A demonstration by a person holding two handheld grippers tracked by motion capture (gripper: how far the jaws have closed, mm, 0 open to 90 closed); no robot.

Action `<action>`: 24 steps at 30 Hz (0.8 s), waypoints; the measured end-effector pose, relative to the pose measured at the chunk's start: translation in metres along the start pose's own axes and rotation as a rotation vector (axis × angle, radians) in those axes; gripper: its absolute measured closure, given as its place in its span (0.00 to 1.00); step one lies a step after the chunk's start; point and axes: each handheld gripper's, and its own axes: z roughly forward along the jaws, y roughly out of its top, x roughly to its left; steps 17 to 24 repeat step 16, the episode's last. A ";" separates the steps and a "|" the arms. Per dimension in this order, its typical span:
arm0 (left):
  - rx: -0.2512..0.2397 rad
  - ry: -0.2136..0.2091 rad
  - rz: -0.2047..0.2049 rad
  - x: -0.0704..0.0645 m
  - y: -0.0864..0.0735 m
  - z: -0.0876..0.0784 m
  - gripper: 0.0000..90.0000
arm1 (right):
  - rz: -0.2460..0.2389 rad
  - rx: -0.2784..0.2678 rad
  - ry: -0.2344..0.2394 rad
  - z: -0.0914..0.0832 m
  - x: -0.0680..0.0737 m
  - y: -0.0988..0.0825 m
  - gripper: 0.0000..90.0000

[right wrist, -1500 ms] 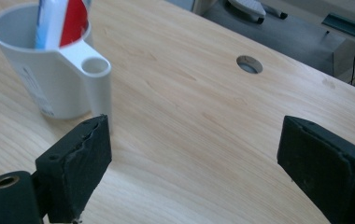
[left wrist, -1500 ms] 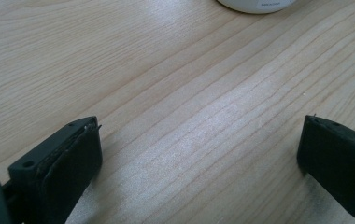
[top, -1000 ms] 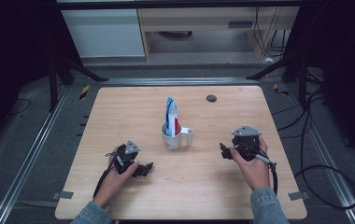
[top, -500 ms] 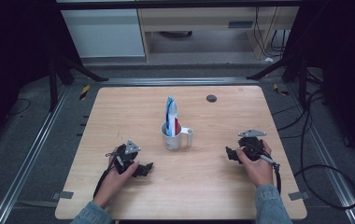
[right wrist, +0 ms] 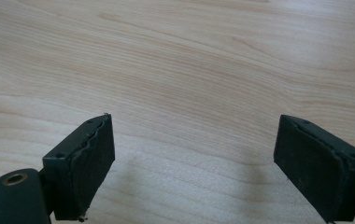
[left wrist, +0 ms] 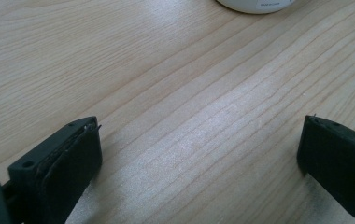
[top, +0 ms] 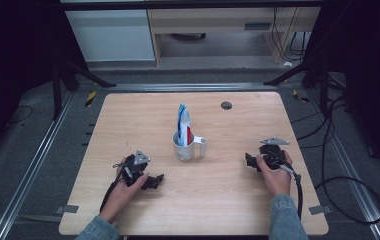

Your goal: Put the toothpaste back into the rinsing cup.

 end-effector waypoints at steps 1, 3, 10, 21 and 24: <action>0.000 0.000 0.000 0.000 0.000 0.000 0.00 | 0.008 -0.005 -0.003 0.001 -0.001 -0.001 0.14; 0.000 0.000 0.000 0.000 0.000 0.000 0.00 | 0.024 -0.010 -0.013 0.005 -0.002 -0.005 0.15; 0.000 -0.001 0.001 0.000 0.000 0.000 0.00 | 0.038 0.005 -0.052 0.010 -0.004 -0.008 0.13; 0.000 -0.001 0.001 0.000 0.000 0.000 0.00 | 0.073 0.031 -0.088 0.011 -0.003 -0.008 0.02; 0.000 -0.001 0.001 0.000 0.000 0.000 0.00 | 0.073 0.031 -0.088 0.011 -0.003 -0.008 0.02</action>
